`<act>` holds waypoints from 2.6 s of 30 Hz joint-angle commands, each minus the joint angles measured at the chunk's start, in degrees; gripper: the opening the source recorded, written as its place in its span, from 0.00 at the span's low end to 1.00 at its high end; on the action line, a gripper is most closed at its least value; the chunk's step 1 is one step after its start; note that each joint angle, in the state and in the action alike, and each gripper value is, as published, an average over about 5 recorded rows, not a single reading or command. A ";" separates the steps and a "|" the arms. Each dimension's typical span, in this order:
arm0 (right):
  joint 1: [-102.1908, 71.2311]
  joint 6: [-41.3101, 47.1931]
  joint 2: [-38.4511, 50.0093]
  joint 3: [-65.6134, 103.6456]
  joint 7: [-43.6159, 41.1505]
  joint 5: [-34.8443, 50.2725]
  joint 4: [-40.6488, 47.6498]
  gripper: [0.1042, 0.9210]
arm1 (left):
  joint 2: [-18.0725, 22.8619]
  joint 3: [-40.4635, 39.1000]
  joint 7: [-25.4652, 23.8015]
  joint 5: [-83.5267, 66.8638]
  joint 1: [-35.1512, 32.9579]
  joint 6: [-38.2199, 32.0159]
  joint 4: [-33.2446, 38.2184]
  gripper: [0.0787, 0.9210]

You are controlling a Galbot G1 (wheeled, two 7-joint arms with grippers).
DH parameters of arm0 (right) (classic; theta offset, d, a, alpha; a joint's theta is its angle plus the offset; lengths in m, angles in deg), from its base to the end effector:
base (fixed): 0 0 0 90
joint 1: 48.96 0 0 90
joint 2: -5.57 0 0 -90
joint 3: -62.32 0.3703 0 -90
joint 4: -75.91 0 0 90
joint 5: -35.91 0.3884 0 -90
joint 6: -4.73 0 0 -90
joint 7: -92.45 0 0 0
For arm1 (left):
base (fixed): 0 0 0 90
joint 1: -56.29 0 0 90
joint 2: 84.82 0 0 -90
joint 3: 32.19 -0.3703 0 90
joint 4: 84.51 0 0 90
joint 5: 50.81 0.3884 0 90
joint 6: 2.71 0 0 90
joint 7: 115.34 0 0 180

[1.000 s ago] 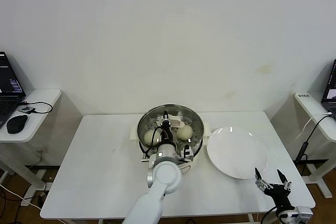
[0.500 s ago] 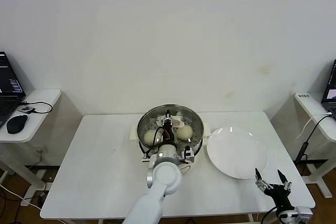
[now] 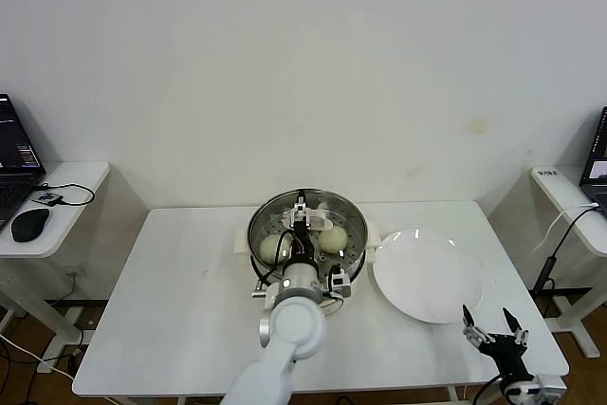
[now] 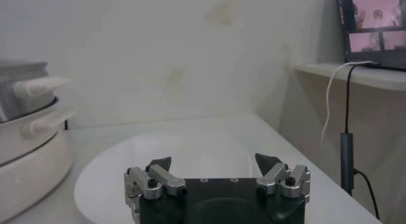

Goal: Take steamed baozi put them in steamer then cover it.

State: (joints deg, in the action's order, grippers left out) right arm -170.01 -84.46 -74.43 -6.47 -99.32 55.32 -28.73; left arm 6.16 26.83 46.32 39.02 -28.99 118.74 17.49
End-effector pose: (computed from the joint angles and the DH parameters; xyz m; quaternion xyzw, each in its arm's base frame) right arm 0.1741 -0.1811 -0.3901 -0.0530 -0.9928 -0.0277 0.1039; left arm 0.3482 -0.2005 -0.2584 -0.0269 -0.7503 -0.6604 0.0153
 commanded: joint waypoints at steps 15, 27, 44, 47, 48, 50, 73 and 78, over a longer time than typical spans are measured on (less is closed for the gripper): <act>-0.47 0.33 0.13 0.05 -0.27 -0.11 0.05 0.88 | -1.66 0.29 -1.60 0.02 -4.64 0.03 6.79 0.88; -1.86 1.47 0.65 -1.23 -0.10 1.29 -4.60 0.88 | -8.10 7.83 0.28 -5.36 -11.19 -2.06 20.16 0.88; -3.75 -3.28 4.55 -10.23 5.80 -5.44 -6.98 0.88 | -13.82 37.62 29.76 -71.59 -32.23 -26.78 18.75 0.88; -3.63 -3.11 4.08 -10.79 6.38 -4.97 -7.61 0.88 | -13.34 38.52 31.10 -78.50 -37.70 -30.43 17.39 0.88; -3.58 -2.60 3.79 -10.72 6.61 -5.22 -7.85 0.88 | -13.10 38.39 31.34 -79.57 -38.97 -30.94 17.24 0.88; -3.45 -0.94 2.99 -10.39 7.40 -6.22 -8.21 0.88 | -12.45 37.92 31.29 -81.42 -40.90 -31.87 17.09 0.88; -7.65 6.69 0.29 -12.64 11.29 -6.09 -13.69 0.88 | -12.00 36.22 21.67 -86.56 -44.27 -25.72 19.19 0.88; -7.67 4.81 0.80 -13.12 11.79 -9.34 -12.79 0.88 | -11.60 35.34 21.81 -85.02 -45.48 -25.80 20.42 0.88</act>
State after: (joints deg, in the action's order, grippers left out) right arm -177.10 -78.70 -73.74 -18.75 -88.76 49.14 -41.30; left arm -5.79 61.97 68.51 -45.09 -71.89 92.84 36.59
